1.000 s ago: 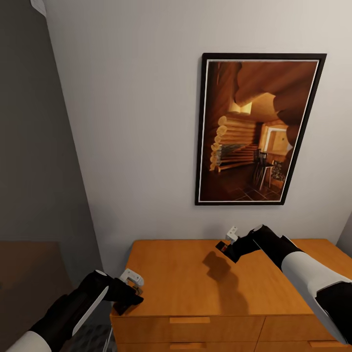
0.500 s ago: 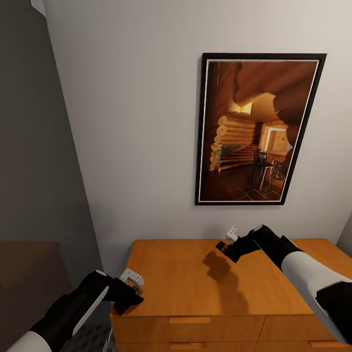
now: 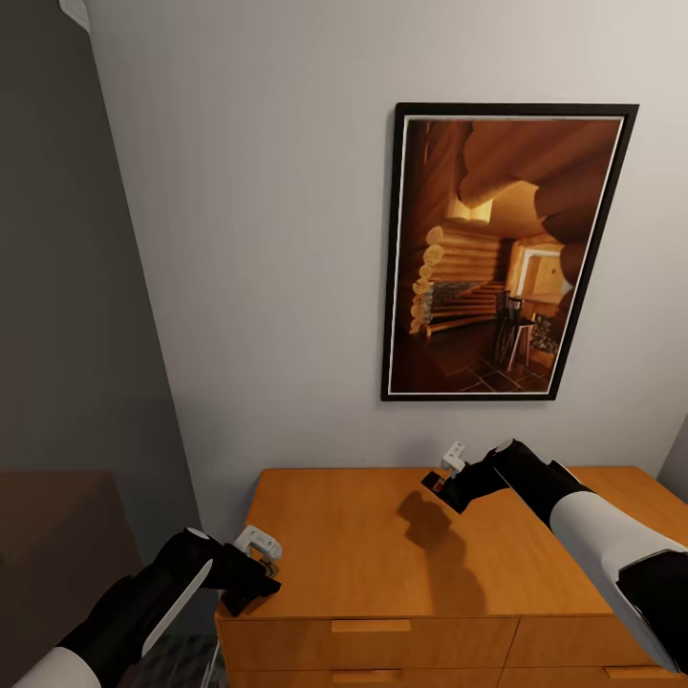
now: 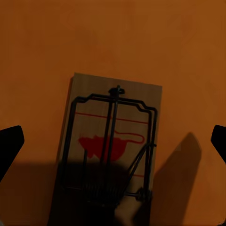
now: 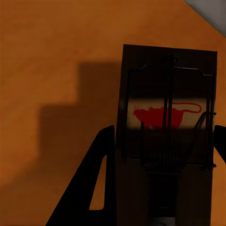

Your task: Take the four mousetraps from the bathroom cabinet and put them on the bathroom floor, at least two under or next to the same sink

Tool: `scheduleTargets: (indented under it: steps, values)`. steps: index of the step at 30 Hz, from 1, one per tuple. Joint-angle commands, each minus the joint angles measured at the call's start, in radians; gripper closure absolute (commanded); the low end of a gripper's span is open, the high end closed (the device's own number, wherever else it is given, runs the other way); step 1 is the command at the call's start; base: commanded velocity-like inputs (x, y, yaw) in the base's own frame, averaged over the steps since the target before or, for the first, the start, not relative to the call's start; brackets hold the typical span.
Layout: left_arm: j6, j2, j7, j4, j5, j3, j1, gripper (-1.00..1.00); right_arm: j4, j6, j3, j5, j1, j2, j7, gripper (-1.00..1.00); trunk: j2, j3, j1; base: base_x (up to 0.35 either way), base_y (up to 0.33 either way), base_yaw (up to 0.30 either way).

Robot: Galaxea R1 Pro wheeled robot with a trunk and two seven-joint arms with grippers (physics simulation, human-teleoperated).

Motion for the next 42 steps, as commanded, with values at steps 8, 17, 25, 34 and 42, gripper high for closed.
scheduleTargets:
  steps: [8,17,25,34,42]
  values:
    - [0.006,0.001,0.005,-0.001,0.011,-0.003,-0.001,-1.0,-0.002,0.007,-0.001,0.004,0.0,0.0,0.009,1.0,-0.023,-0.012,0.012,0.0,0.0,0.0]
    - [0.006,0.002,0.005,-0.001,0.012,-0.002,-0.001,-1.0,-0.002,0.007,-0.001,0.004,-0.001,0.0,0.009,1.0,-0.023,-0.012,0.012,0.0,0.0,0.0]
    - [0.007,0.001,0.005,-0.001,0.013,-0.002,-0.001,-1.0,-0.002,0.007,-0.001,0.004,0.0,0.0,0.009,1.0,-0.023,-0.012,0.012,0.0,0.0,0.0]
    - [0.008,0.001,0.005,-0.001,0.013,-0.002,-0.001,-1.0,-0.002,0.007,-0.001,0.004,0.0,0.0,0.009,1.0,-0.023,-0.012,0.012,0.0,0.0,0.0]
    - [0.007,0.001,0.005,-0.001,0.013,-0.002,-0.001,-1.0,-0.002,0.007,-0.001,0.004,0.0,0.0,0.009,1.0,-0.051,-0.024,0.027,0.0,0.0,0.0]
